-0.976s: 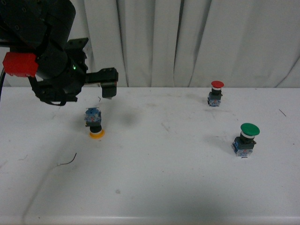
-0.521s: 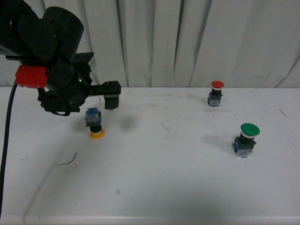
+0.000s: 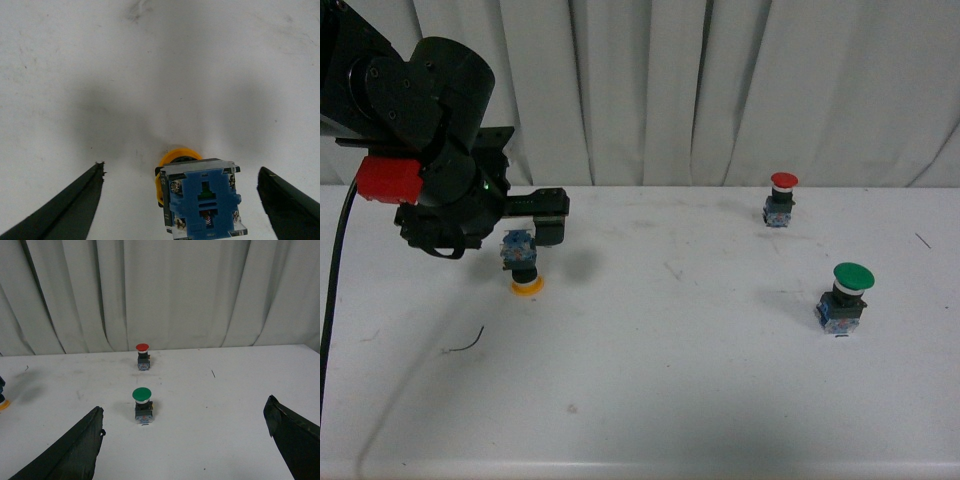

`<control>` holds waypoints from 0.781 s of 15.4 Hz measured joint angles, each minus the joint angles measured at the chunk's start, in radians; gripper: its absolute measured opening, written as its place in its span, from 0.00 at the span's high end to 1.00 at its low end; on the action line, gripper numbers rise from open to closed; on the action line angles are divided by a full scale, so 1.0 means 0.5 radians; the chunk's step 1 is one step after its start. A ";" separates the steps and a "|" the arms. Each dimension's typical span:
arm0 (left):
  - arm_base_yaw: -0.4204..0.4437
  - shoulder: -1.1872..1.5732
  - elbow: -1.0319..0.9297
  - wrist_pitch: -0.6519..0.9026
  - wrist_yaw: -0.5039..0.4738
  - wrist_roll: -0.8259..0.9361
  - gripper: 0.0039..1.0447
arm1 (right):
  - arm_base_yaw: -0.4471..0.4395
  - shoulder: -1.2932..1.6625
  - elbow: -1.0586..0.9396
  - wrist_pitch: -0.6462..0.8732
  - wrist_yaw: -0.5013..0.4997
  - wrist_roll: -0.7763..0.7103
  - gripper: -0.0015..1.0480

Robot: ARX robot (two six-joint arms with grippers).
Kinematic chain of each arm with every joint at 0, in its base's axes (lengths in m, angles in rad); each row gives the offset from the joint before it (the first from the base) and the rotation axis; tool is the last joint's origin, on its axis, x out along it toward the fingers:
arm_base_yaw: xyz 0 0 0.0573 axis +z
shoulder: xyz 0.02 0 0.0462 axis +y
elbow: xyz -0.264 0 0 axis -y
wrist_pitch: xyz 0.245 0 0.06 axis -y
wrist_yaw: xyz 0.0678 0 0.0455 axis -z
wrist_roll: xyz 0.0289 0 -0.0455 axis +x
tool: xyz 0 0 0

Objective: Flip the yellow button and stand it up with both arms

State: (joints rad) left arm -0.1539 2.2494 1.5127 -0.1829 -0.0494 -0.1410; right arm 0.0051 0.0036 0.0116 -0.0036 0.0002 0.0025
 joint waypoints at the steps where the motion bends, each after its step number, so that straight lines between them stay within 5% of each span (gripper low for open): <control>1: 0.002 0.000 0.000 -0.002 -0.014 0.026 0.21 | 0.000 0.000 0.000 0.001 0.000 0.000 0.06; 4: -0.019 0.000 0.000 -0.029 -0.024 0.075 0.61 | 0.000 0.000 0.000 0.001 0.000 0.000 0.06; 5: -0.027 -0.002 0.000 -0.025 -0.021 0.075 0.66 | 0.000 0.000 0.000 0.001 0.000 0.000 0.06; 12: -0.082 -0.704 -0.466 0.224 0.286 0.073 0.67 | 0.000 0.000 0.000 0.001 0.000 0.000 0.06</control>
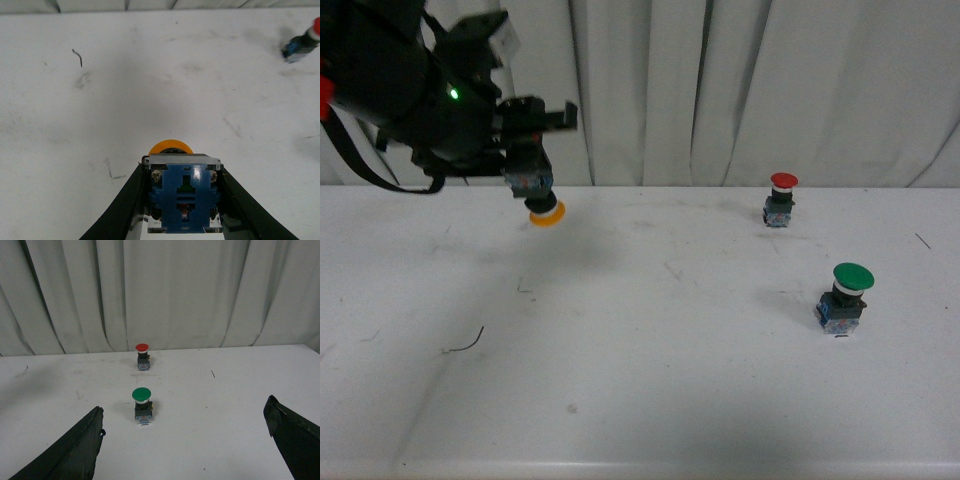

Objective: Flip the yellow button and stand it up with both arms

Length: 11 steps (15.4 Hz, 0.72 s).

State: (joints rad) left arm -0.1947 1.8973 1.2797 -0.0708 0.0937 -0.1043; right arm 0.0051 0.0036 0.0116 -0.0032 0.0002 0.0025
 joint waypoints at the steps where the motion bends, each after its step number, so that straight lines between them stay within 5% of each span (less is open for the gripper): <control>1: 0.002 -0.191 -0.143 0.056 0.082 -0.002 0.67 | 0.000 0.000 0.000 0.000 0.000 0.000 0.06; 11: 0.205 -0.911 -0.724 0.204 0.616 -0.198 0.67 | 0.000 0.000 0.000 0.000 0.000 0.000 0.06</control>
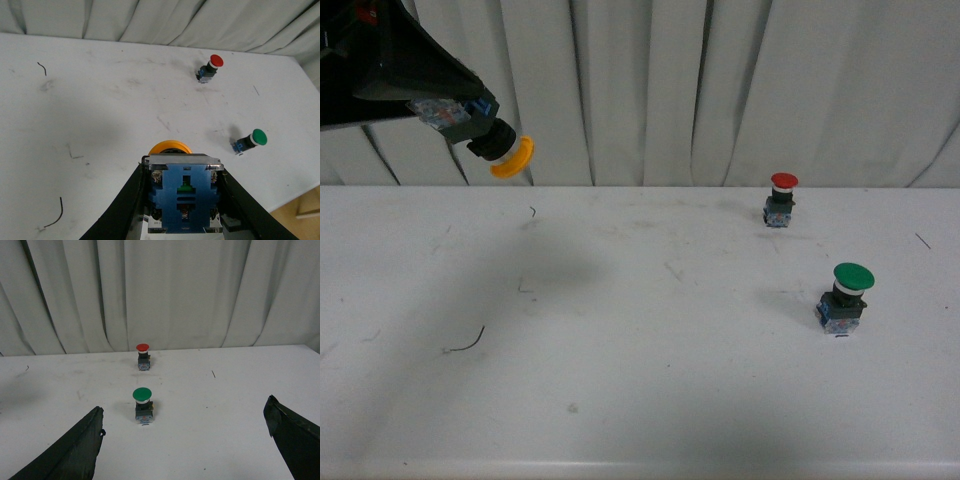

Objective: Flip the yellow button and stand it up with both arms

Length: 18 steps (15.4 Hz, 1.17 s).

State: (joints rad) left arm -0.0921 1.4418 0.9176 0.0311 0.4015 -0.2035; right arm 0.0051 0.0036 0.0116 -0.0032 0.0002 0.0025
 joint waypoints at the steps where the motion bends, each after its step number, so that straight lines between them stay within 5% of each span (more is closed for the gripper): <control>1: 0.011 -0.081 -0.133 0.018 0.056 -0.035 0.67 | 0.000 0.000 0.000 -0.001 0.000 0.000 0.06; 6: 0.115 -0.288 -0.303 0.220 0.341 -0.233 0.67 | 0.000 0.000 0.000 0.000 0.000 0.000 0.06; 10: 0.024 -0.417 -0.721 0.961 0.775 -0.755 0.67 | 0.000 0.000 0.000 -0.001 0.000 0.000 0.06; 14: -0.072 -0.261 -0.954 1.873 0.786 -1.384 0.67 | 0.000 0.000 0.000 0.000 0.000 0.000 0.06; 18: -0.124 0.026 -0.946 2.226 0.722 -1.694 0.67 | 0.000 0.000 0.000 0.000 0.000 0.000 0.06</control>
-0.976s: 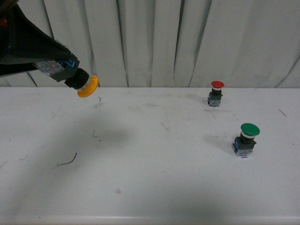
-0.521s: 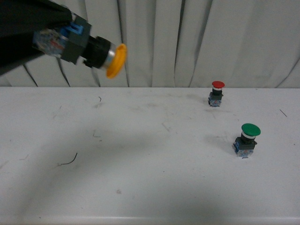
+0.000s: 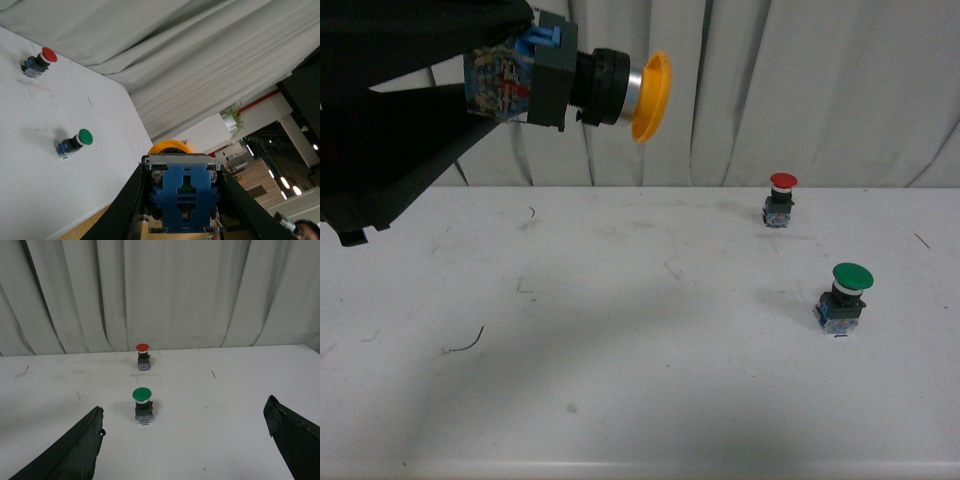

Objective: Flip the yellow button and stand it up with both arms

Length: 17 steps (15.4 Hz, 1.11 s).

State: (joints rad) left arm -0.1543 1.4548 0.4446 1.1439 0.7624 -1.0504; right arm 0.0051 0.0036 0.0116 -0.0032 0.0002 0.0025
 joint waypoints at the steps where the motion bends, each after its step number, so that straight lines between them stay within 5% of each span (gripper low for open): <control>1: 0.008 0.059 0.024 0.042 -0.027 -0.044 0.67 | 0.000 0.000 0.000 0.000 0.000 0.000 0.06; 11: -0.056 0.126 0.062 0.156 -0.148 -0.213 0.68 | 0.000 0.000 0.000 0.000 0.000 0.000 0.06; 12: -0.067 0.127 0.066 0.137 -0.159 -0.210 0.68 | -0.076 0.034 -0.004 0.151 -0.164 -0.013 0.06; 15: -0.085 0.134 0.072 0.123 -0.184 -0.202 0.68 | -0.524 0.891 -0.009 1.300 -0.774 -0.021 0.06; 17: -0.085 0.180 0.091 0.124 -0.211 -0.201 0.68 | -0.517 1.810 0.034 2.150 -0.815 0.040 0.06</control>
State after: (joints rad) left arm -0.1967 1.5448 0.4900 1.2057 0.6571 -1.1511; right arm -0.2531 0.9089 0.0284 1.0718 -0.4072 0.0223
